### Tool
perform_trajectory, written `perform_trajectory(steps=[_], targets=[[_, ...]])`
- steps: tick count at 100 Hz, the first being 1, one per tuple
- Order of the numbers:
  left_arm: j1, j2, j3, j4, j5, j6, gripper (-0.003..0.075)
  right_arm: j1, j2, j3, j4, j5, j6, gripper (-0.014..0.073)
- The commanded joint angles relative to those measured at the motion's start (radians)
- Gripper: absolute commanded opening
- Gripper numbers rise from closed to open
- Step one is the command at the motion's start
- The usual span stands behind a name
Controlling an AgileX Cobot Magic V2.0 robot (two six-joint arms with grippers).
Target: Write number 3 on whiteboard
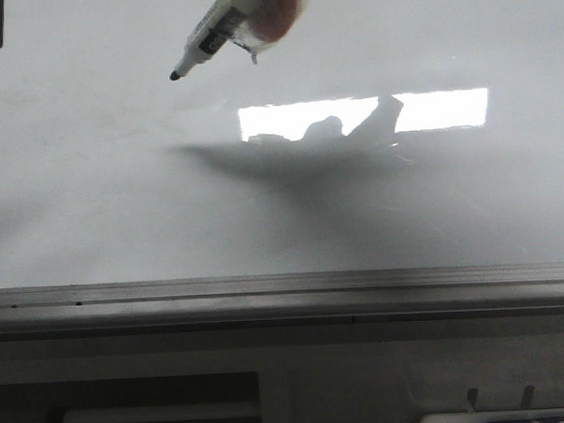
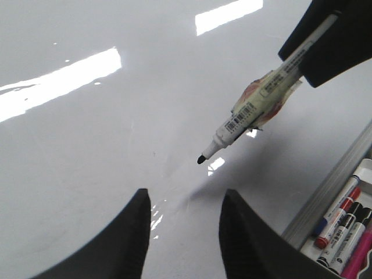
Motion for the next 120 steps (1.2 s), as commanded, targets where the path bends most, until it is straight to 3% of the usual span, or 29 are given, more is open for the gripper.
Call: perform_trajectory(steps=[1,61,81,98,120], targets=[[0.016,-0.006,-0.030,-0.012,-0.080,-0.007,0.0222,-0.007,0.010,-0.070,-0.010,-0.048,0.006,-0.0061],[0.014,-0.006,-0.030,-0.012,-0.093,-0.007,0.0222,-0.099,0.157,-0.229,-0.065,0.050,0.019,-0.0059],[0.014,-0.006,-0.030,-0.012,-0.094,-0.007,0.0222,-0.105,0.129,-0.240,-0.352,0.149,0.262,-0.0059],[0.014,-0.006,-0.030,-0.012,-0.094,-0.007,0.0222,-0.090,0.128,-0.224,-0.321,0.284,0.264,-0.0060],[0.014,-0.006,-0.030,-0.012,-0.094,-0.007,0.0222,0.011,0.163,-0.181,-0.292,0.257,0.265,-0.0060]])
